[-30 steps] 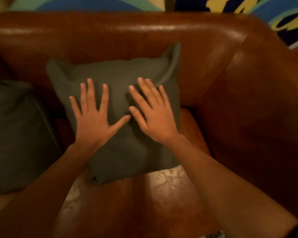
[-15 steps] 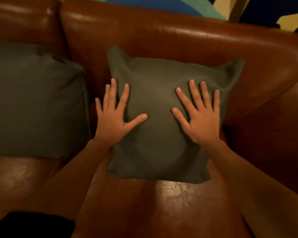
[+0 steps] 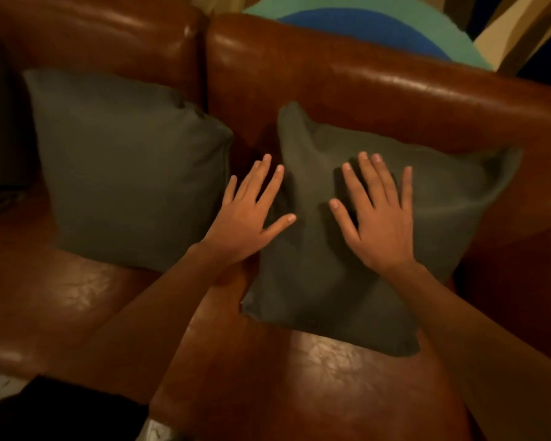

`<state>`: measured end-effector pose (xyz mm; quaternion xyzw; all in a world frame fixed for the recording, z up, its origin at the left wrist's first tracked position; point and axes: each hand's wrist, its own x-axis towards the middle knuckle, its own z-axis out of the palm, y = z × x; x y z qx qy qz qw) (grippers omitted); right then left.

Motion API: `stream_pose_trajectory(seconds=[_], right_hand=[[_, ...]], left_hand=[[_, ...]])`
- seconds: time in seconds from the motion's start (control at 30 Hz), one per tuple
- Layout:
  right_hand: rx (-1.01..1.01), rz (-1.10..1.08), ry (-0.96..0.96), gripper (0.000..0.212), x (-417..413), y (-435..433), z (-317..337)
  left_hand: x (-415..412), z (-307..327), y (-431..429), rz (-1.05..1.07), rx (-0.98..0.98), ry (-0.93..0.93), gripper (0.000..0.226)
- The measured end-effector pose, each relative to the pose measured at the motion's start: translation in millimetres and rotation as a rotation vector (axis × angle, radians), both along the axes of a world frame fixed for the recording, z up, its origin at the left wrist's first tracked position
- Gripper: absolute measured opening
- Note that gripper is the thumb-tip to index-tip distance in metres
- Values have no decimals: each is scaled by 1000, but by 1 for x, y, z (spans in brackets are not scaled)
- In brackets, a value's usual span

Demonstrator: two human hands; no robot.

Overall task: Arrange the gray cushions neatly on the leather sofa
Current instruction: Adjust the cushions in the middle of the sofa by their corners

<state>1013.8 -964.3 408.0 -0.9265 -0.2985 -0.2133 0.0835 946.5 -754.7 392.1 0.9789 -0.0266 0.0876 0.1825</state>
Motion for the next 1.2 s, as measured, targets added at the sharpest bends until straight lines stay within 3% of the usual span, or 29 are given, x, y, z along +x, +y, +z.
stream_pose_trajectory(seconds=[0.27,0.67,1.2], right_hand=[[48,164,41,50,-18,106,27],[15,-24,81,48,-56,260,47],[-49,-123,223,51,-6,282,53]], left_hand=[[-28,41,99,-34,207,-44,62],[-53,73,269,-133,217,36,71],[11,62,294,-239,244,44,71]])
